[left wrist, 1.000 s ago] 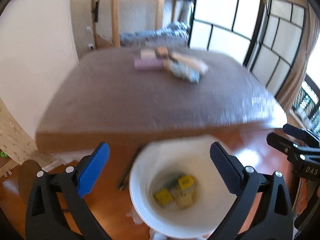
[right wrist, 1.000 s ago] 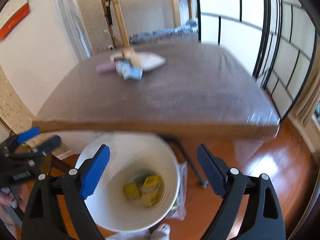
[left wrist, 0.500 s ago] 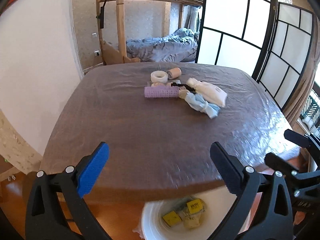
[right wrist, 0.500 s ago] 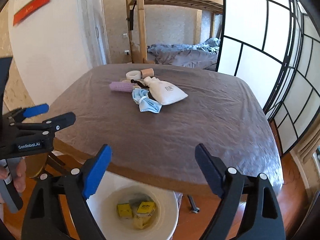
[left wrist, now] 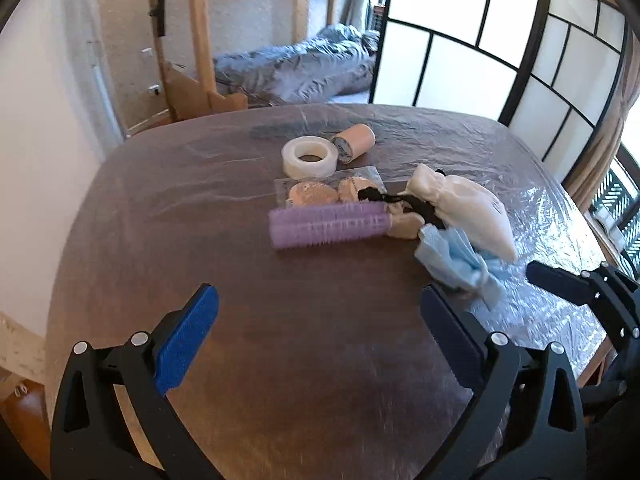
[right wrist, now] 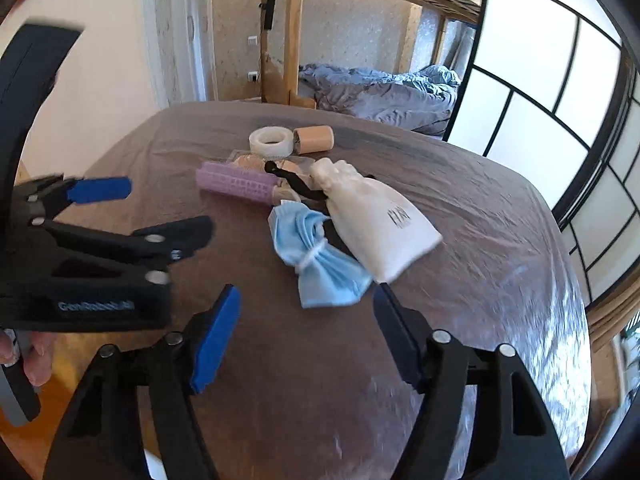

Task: Collect trash
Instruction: 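Move both grippers back to the table toward the blue mask and rollers, then grasp the blue face mask with the right gripper while the left grasps the purple rollers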

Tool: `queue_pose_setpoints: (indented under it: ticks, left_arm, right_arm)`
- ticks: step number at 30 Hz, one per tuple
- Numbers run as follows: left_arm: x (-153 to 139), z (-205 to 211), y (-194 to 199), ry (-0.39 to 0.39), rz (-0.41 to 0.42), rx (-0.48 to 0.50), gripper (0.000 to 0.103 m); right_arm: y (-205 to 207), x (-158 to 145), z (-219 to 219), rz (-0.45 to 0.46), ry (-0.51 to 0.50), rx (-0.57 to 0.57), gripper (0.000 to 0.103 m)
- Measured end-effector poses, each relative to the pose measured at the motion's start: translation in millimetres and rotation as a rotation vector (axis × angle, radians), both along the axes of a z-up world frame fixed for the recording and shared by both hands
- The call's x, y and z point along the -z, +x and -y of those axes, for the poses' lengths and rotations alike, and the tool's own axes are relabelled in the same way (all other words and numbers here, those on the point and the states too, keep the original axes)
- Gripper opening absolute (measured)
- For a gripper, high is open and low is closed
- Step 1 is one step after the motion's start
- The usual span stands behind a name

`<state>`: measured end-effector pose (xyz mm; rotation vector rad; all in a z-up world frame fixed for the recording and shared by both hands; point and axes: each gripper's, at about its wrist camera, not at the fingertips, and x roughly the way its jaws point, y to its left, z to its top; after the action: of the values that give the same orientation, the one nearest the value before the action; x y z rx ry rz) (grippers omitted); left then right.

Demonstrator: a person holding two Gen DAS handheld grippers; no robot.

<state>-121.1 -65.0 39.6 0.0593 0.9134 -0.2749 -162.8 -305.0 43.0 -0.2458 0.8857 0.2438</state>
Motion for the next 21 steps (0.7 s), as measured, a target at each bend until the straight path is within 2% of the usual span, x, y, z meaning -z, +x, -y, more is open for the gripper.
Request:
queue_pose_setpoints:
  ticks: [6,8,11,15,21]
  left_arm:
    - [7.3,11.5,31.0,-0.020,-0.025,0.024,0.101]
    - [7.9,14.3,35.7,-0.035,-0.031,0.025,0.101]
    - [7.9,18.8,41.9,-0.046,-0.029,0.028,0.101]
    - [14.1,25.1,49.0,-0.035,-0.054,0.023,0.101]
    - [19.0,34.9,47.3,0.030,-0.031,0.035,0.101]
  right_arm:
    - [24.5,13.9,-1.9,-0.017,-0.060,-0.019,0.052]
    - [28.6,14.6,3.3,-0.015,-0.075,-0.016,0.040]
    - [33.6,12.6,15.5,-0.029,-0.038,-0.008,0.030]
    - [31.9,12.1,21.5,-0.024,-0.054,-0.013,0.030]
    - [23.5,11.0,25.6,-0.033,-0.047,-0.036,0.030]
